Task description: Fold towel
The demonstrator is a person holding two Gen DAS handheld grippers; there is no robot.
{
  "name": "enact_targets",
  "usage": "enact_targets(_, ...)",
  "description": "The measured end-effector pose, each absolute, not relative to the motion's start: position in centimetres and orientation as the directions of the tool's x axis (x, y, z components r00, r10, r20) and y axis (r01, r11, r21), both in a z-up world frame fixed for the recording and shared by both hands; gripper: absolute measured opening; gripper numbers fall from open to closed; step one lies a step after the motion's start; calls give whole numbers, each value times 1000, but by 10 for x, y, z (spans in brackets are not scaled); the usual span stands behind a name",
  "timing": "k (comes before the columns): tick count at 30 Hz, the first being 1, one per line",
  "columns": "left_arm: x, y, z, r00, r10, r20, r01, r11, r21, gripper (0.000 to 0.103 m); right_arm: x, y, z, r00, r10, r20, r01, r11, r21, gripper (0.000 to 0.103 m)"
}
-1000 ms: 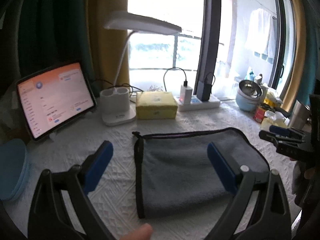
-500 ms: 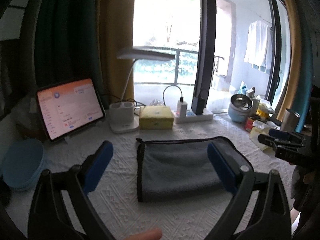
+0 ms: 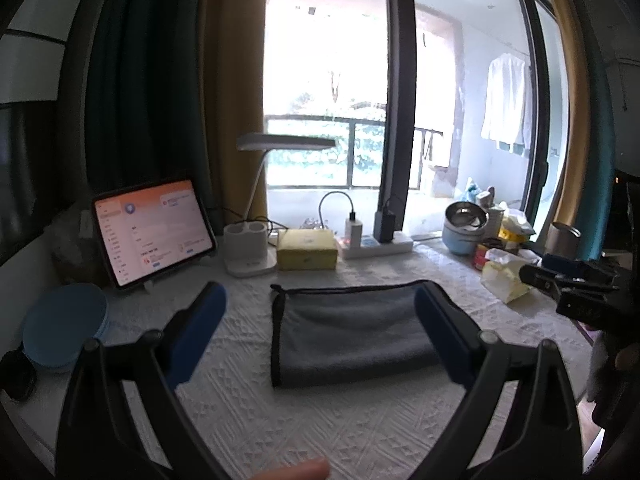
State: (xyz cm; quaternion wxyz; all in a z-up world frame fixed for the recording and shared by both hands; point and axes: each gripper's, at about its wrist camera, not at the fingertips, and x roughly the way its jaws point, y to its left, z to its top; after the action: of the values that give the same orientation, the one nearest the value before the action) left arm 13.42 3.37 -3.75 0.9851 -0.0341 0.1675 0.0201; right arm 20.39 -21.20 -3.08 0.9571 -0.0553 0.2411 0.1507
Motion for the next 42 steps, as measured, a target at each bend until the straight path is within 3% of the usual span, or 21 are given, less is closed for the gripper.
enact_targets(15, 90, 24, -5, 973, 32, -229, -41, 999, -34, 96, 144, -217, 11, 883, 301, -359, -332, 943, -27, 60)
enact_targets(22, 75, 23, 3, 986, 67, -150, -74, 996, -43, 96, 126, -218, 26, 925, 264, -274, -293, 954, -69, 65)
enact_targets(42, 79, 21, -3, 981, 52, -189, -66, 996, -67, 96, 133, -225, 26, 937, 224, -270, -252, 965, -75, 66)
